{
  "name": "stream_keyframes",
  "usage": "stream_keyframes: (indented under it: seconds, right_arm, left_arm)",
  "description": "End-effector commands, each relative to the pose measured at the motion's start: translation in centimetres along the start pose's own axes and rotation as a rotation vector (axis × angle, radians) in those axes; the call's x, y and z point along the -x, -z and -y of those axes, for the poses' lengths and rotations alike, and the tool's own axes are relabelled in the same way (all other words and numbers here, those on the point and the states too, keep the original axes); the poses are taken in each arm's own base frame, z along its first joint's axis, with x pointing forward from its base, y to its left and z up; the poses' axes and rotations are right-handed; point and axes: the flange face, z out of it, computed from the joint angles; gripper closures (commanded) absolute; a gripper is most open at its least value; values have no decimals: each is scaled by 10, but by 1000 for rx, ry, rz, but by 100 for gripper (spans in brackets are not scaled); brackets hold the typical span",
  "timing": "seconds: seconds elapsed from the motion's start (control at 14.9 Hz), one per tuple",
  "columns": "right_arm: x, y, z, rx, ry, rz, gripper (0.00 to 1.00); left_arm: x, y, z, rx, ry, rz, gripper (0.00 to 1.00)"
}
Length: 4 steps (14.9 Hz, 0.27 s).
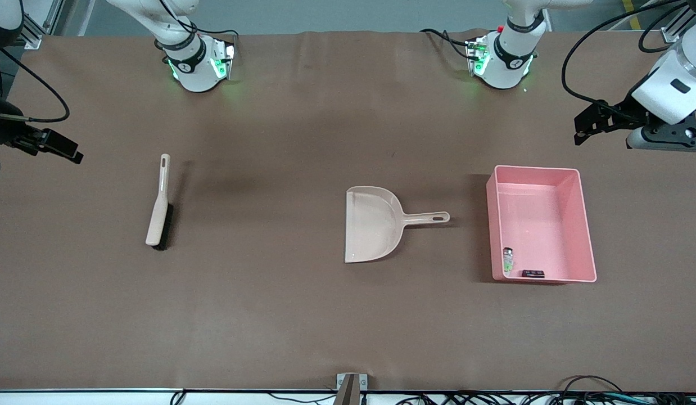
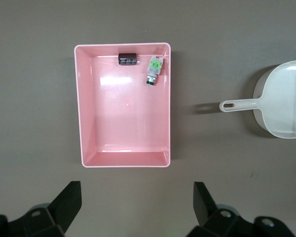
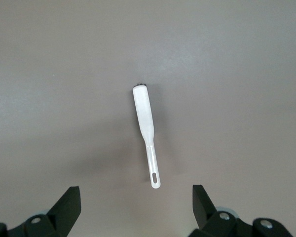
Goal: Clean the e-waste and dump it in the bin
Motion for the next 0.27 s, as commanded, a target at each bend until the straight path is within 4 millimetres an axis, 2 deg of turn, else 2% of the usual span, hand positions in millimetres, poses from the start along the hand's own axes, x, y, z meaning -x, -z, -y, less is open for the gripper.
stream_keyframes:
  seconds: [0.0,0.2]
  right_arm:
    - [5,6,2,-6,9,-7,0]
    - [5,12,-3,-8,163,-15,0]
  left_arm:
    - [8,0,7,13,38,10,0]
    - [8,2,10,5,47,8,0]
